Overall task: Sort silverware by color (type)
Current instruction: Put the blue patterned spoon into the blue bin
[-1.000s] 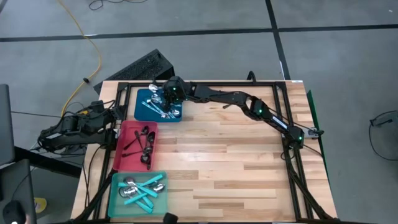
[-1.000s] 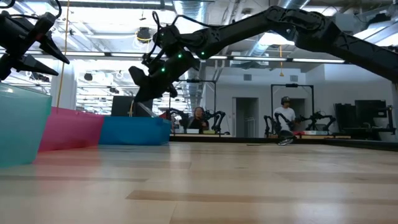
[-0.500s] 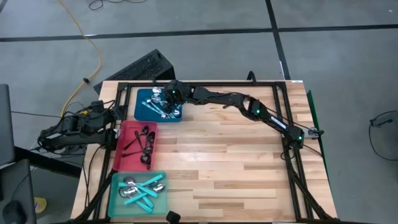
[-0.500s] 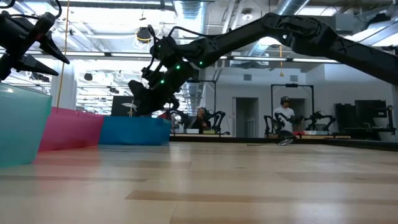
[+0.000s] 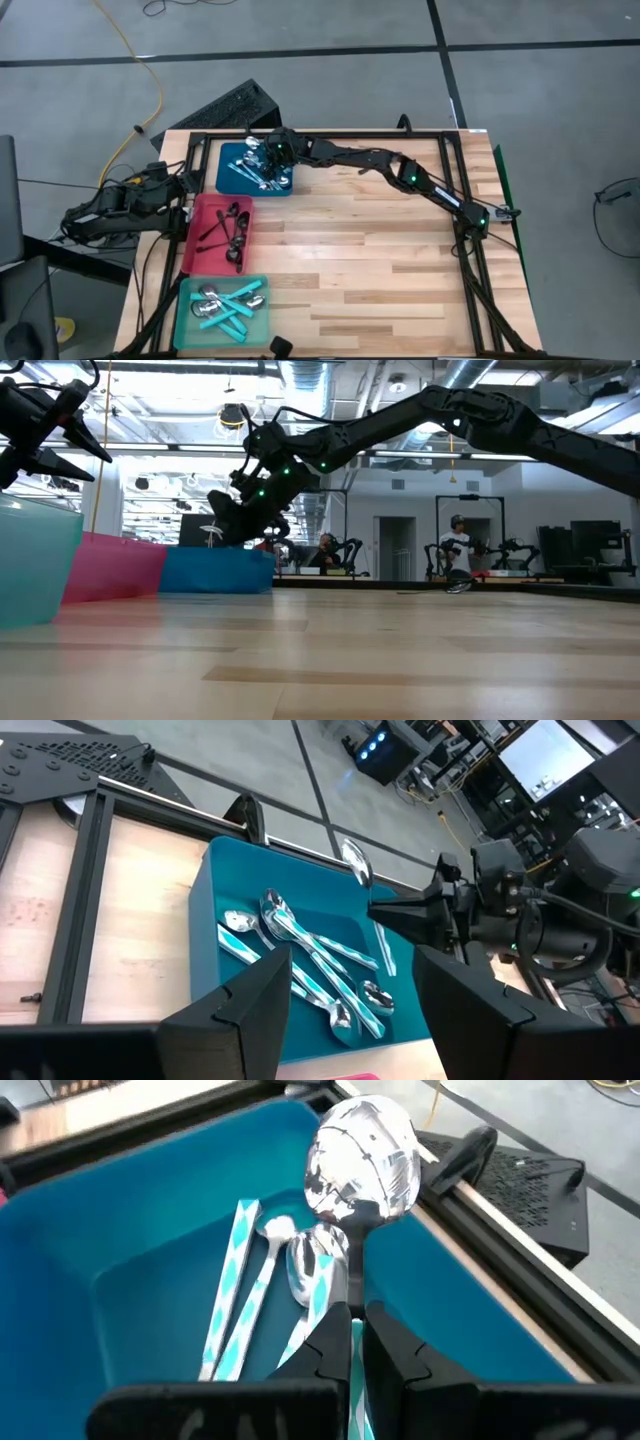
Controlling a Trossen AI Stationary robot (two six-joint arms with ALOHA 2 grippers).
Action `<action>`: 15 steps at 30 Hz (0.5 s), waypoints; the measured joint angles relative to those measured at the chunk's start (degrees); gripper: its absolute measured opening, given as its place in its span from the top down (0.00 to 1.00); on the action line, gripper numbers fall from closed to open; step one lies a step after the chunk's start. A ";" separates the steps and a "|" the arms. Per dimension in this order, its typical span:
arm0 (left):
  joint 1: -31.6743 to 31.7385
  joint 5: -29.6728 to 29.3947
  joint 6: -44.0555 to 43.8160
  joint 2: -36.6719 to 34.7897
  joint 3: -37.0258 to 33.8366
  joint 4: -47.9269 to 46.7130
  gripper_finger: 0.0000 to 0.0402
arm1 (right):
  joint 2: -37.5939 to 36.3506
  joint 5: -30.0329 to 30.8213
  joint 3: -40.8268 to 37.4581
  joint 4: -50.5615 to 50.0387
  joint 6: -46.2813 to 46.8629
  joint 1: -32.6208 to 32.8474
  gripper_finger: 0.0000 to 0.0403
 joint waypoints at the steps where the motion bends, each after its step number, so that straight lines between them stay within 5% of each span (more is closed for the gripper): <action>1: 0.02 0.00 0.00 0.00 0.00 0.00 0.52 | -0.02 0.02 0.00 -0.40 -0.05 0.05 0.92; 15: 0.00 0.00 0.00 0.00 0.00 0.02 0.52 | -0.01 -0.02 -0.50 -0.46 -0.39 0.14 0.92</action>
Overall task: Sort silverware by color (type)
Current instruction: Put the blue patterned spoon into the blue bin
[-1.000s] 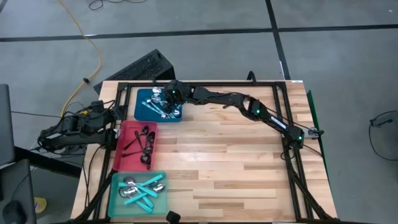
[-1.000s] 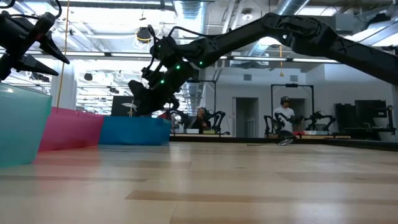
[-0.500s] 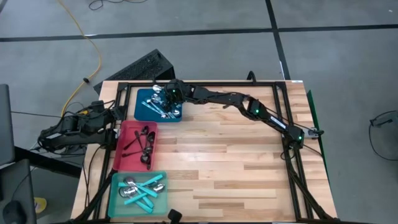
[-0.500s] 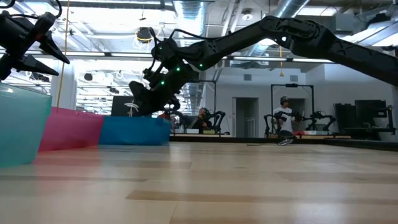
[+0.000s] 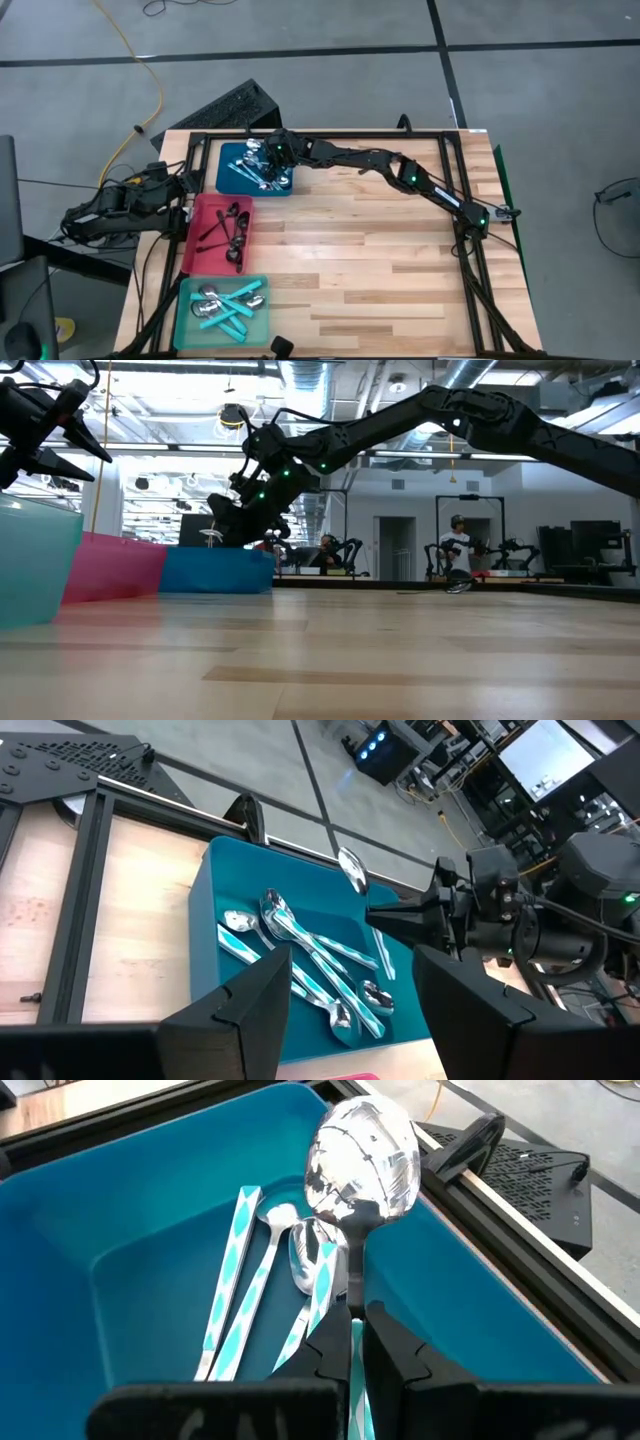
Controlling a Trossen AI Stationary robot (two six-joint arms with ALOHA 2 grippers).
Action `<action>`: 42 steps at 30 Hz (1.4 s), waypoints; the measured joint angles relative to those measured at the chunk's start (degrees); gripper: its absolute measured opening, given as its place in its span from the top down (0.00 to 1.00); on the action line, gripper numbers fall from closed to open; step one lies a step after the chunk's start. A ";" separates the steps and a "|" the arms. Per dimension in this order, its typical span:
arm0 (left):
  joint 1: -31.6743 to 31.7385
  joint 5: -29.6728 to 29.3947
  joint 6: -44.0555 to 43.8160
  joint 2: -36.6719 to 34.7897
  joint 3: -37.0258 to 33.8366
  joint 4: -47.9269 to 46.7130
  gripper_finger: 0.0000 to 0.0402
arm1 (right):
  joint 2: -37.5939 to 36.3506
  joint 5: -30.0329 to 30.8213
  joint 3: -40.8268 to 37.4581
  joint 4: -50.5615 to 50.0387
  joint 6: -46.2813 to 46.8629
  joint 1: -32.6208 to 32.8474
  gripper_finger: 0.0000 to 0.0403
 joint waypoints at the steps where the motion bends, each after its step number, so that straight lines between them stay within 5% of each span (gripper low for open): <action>1: 0.02 0.01 0.00 0.00 0.00 -0.02 0.52 | 0.01 0.00 0.00 -0.02 -0.05 0.00 0.92; 42: 0.02 0.02 0.00 0.00 0.00 -0.02 0.52 | 0.01 -0.35 0.02 -1.97 0.03 -0.11 0.92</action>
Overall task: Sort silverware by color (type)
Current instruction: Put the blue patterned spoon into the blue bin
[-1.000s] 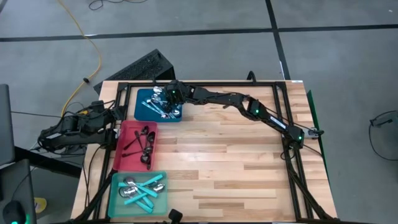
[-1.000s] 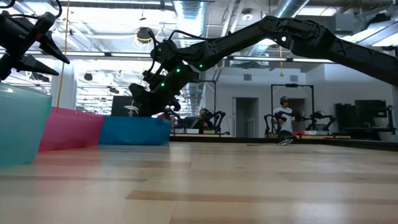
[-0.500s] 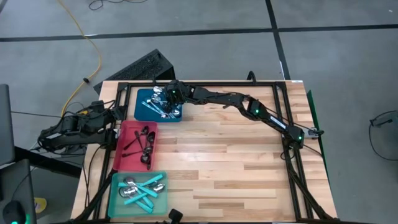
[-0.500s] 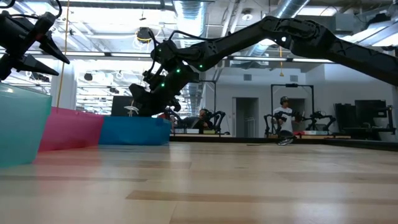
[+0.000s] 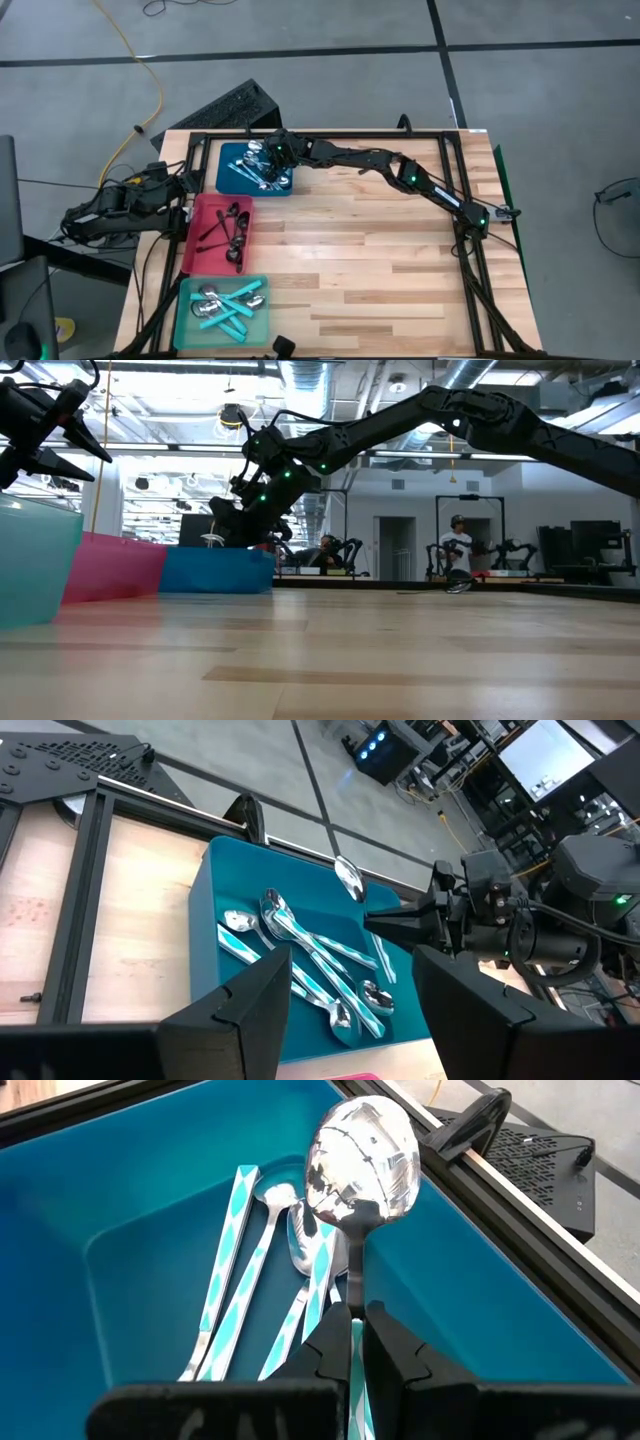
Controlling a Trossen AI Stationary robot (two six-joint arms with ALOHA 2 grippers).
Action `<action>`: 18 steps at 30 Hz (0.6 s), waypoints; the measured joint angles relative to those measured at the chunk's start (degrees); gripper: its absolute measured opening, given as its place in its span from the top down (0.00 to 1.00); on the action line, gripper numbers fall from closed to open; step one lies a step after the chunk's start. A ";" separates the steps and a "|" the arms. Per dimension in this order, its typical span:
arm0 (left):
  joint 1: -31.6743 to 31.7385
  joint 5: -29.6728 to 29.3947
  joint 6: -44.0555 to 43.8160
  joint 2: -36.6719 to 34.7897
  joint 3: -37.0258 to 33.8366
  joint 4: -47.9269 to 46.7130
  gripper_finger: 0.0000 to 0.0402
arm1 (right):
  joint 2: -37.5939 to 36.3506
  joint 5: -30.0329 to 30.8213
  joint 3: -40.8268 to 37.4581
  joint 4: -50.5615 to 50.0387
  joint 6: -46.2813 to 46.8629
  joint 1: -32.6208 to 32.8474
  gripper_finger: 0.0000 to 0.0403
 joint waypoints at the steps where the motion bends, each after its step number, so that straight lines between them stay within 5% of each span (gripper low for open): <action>1: -0.02 0.00 0.00 0.00 0.00 0.00 0.52 | 0.00 -0.01 0.00 -0.02 -0.01 0.00 0.92; 18: 0.00 0.01 0.00 0.00 0.00 0.00 0.52 | 0.00 0.12 0.00 0.18 -8.44 0.98 0.92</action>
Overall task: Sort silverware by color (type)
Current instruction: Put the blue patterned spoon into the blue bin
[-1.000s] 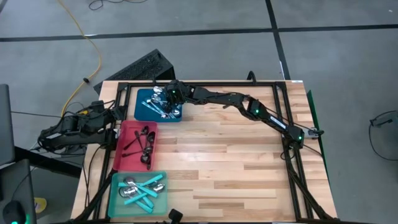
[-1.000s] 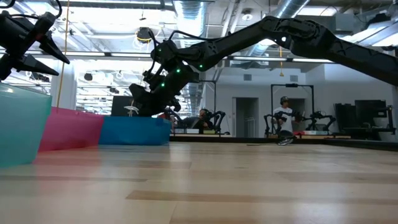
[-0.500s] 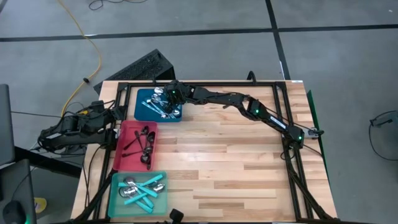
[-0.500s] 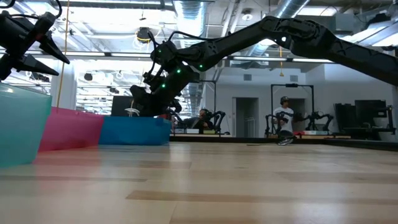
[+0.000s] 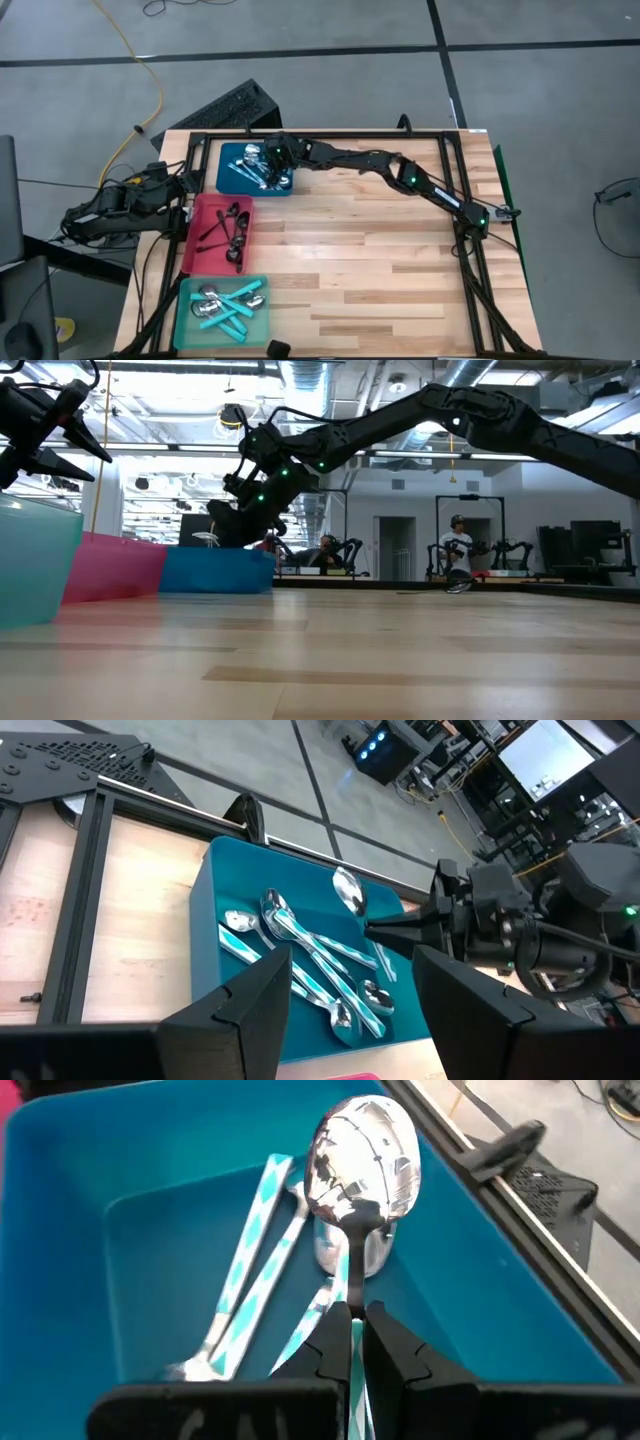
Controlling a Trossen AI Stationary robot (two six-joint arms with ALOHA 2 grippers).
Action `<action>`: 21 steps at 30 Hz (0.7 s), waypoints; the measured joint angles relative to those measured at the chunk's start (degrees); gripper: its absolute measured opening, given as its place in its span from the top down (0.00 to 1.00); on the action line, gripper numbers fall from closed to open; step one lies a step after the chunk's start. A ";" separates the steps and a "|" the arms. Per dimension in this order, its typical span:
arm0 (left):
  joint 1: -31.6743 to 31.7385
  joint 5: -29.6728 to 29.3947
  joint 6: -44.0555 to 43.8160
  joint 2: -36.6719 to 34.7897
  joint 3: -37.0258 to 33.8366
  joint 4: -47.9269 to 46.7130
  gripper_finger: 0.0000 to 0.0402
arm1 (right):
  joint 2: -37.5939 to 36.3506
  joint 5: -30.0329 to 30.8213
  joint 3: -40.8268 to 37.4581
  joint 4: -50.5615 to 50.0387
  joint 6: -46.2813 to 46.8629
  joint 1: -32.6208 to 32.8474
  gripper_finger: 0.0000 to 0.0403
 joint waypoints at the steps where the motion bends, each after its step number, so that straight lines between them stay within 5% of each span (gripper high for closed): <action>1: 0.00 0.00 0.00 0.00 0.00 0.00 0.52 | 0.00 -0.01 0.00 0.12 -0.31 0.15 0.92; 21: 0.00 -0.15 -0.04 0.00 0.00 -0.04 0.52 | 4.50 0.90 0.13 4.67 -0.34 2.38 0.92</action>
